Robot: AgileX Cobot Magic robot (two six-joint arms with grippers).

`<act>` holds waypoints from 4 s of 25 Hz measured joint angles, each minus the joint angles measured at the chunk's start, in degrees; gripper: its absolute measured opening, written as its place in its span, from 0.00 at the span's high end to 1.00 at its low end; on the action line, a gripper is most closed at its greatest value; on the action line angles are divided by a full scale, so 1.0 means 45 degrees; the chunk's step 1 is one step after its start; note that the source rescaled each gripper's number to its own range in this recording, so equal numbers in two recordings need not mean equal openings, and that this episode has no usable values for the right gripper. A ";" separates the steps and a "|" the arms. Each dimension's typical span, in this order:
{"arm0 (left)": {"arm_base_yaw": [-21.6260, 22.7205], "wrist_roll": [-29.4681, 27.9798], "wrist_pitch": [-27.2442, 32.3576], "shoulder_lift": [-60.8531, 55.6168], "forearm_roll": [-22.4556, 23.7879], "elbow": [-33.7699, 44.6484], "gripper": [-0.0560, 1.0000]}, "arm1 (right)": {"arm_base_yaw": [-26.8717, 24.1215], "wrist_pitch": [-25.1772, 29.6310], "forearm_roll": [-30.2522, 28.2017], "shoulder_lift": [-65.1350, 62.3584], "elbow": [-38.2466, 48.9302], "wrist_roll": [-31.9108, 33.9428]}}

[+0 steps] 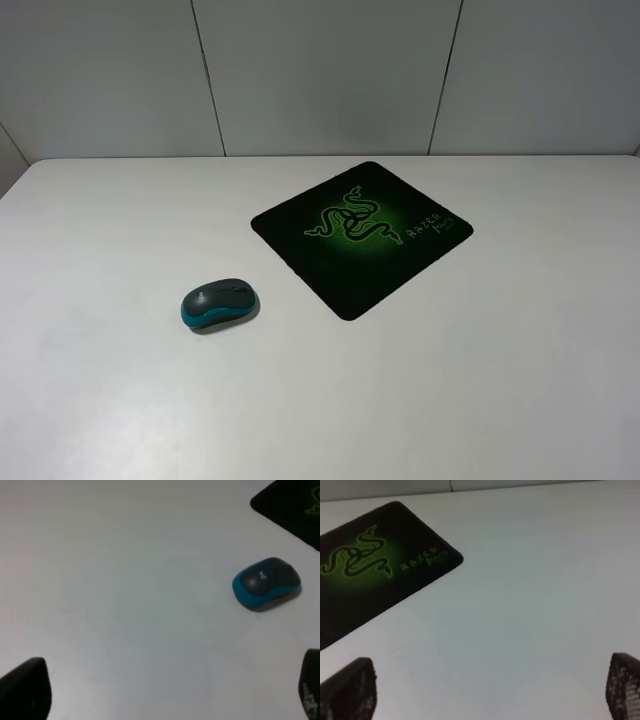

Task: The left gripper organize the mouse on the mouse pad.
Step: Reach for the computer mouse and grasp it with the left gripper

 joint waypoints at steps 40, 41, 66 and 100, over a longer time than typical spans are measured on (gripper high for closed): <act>-0.5235 0.4821 -0.2098 1.8810 0.0563 -0.5466 0.01 | 0.0000 0.0000 0.0011 0.0000 0.0000 0.0000; -0.5235 0.4994 -0.2340 1.9143 0.0563 -0.5466 0.01 | 0.0000 0.0000 0.0011 0.0000 0.0000 0.0000; -0.7038 0.7114 -0.7672 2.3656 0.1449 -0.5534 0.01 | 0.0000 0.0000 0.0081 0.0000 0.0000 0.0000; -0.7038 0.7237 -0.8813 2.4712 0.1127 -0.5549 0.95 | 0.0000 0.0000 0.0086 0.0000 0.0000 0.0000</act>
